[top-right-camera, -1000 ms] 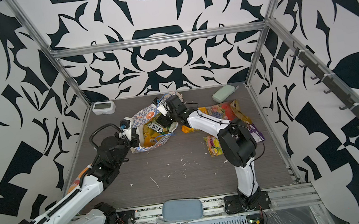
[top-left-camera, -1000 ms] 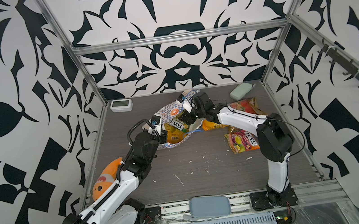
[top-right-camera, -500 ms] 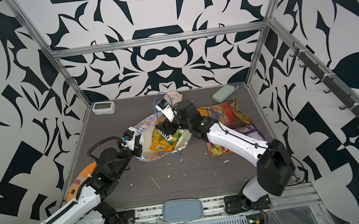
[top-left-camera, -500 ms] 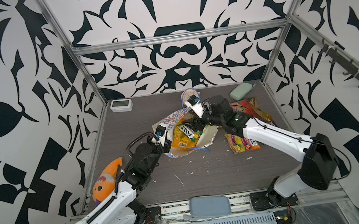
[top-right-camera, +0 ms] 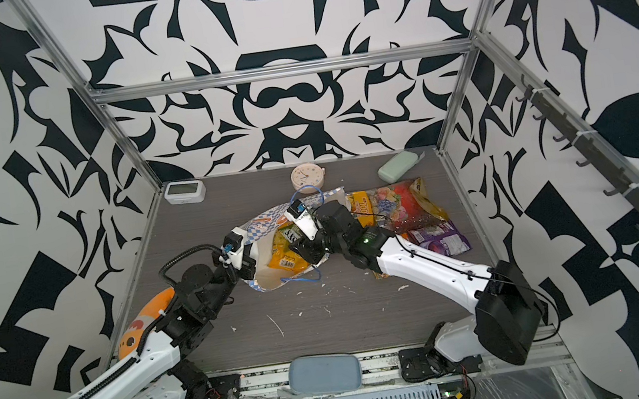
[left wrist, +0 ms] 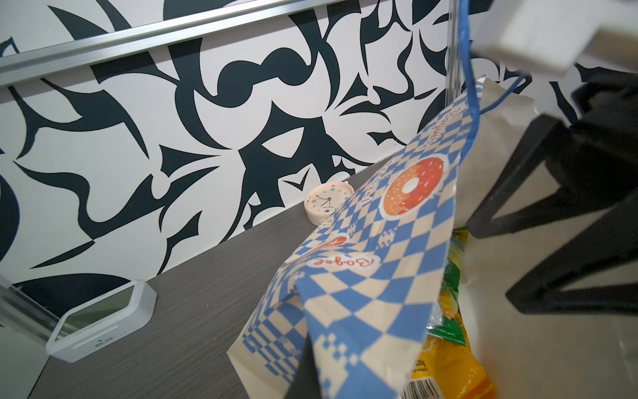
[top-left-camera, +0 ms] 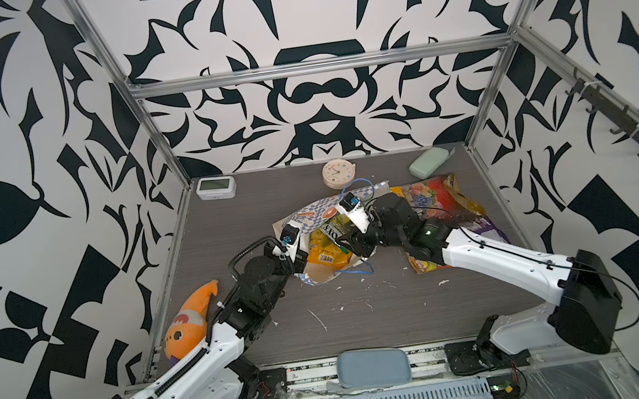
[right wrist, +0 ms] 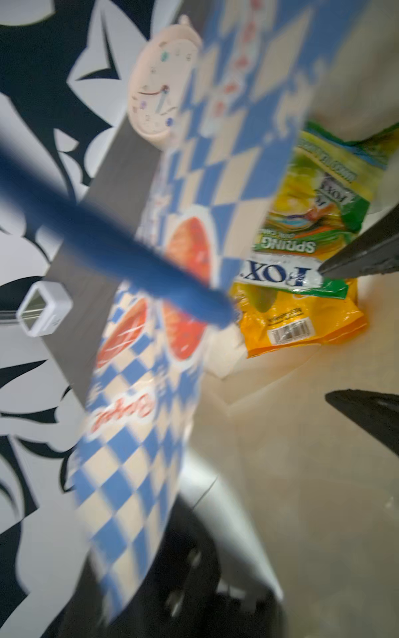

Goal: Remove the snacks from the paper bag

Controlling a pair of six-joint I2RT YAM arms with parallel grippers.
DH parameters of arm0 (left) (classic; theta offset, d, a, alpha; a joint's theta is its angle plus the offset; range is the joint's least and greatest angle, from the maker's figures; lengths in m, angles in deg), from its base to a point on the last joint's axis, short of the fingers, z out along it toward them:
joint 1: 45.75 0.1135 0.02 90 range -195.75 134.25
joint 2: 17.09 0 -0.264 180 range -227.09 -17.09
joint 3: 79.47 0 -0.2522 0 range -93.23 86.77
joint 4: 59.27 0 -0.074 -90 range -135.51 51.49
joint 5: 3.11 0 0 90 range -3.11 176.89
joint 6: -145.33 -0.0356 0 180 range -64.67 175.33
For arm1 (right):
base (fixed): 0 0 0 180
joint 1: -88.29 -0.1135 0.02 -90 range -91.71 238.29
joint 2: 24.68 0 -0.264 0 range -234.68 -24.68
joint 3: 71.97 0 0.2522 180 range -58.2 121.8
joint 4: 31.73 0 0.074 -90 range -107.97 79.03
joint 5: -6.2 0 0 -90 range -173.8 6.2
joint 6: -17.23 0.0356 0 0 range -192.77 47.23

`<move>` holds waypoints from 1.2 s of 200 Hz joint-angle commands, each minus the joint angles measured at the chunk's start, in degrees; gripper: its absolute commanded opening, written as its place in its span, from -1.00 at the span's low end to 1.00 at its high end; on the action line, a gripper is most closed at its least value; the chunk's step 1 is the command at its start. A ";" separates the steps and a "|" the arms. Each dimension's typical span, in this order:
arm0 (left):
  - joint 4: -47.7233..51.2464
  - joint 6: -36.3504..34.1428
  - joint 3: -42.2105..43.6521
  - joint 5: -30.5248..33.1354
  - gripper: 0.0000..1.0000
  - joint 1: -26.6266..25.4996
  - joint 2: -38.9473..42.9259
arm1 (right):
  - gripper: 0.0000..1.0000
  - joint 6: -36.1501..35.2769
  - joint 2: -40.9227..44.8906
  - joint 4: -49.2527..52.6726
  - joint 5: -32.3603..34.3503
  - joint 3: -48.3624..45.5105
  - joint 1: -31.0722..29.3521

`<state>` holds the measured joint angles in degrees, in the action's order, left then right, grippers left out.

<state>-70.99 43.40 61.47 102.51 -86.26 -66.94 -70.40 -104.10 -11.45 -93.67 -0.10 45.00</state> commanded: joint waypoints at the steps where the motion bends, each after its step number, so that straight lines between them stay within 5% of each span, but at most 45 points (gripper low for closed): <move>1: -1.55 -0.46 -0.08 0.86 -1.00 -0.16 0.71 | 0.03 2.57 1.16 -2.43 5.30 -1.30 -0.22; 84: -1.12 -1.17 -0.49 1.76 -1.00 -0.14 1.56 | -0.07 -8.01 4.73 -4.02 -1.14 -8.02 -1.43; 134: -0.37 -0.29 -1.44 0.42 -1.00 -0.16 1.12 | -0.21 -13.98 -0.18 1.17 4.99 -5.05 -3.64; 196: -0.28 -0.96 -0.83 -3.14 -1.00 -0.18 2.03 | 0.24 -1.23 -11.05 0.63 20.20 3.15 -3.48; 240: 0.55 0.06 -0.88 -4.29 -1.00 -0.17 1.73 | 0.43 6.65 -12.84 -8.37 17.02 1.53 -3.56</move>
<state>-69.72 42.94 61.40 100.57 -86.26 -65.93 -69.61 -117.43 -12.32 -76.95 1.35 41.85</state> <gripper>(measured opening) 0.037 0.704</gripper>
